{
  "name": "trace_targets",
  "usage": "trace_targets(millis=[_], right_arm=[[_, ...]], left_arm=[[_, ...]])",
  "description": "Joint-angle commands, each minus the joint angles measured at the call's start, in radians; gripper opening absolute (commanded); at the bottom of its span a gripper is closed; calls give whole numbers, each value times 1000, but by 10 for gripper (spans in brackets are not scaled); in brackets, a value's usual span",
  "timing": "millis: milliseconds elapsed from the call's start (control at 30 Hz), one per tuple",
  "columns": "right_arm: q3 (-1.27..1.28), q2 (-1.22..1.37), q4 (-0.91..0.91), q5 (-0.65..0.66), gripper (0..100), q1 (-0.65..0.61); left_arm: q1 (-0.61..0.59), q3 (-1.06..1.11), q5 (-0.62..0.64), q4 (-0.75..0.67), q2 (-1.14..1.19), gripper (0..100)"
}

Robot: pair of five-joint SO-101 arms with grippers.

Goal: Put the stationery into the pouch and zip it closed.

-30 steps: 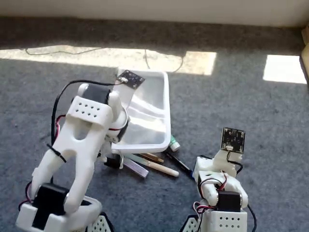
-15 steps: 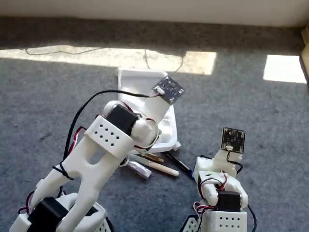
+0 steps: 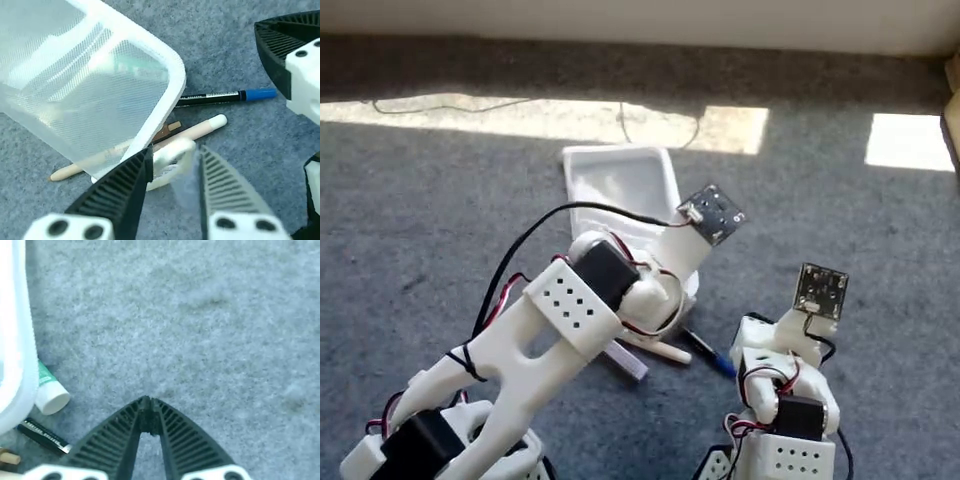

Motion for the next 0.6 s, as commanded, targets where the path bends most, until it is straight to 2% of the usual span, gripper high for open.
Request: trace_targets(millis=[0,233,467,567], right_arm=[[101,-10,-22,-9,4,8],[101,-10,-22,-8,4,8],[101,-10,-24,-8,4,8],[101,-10,-24,-8,4,8]], left_arm=[[24,-19,84,31,-47,302],[18,-21,92,41,-65,306],[13,-10,92,101,-325,295],[-64,-8,92,137,-435,295]])
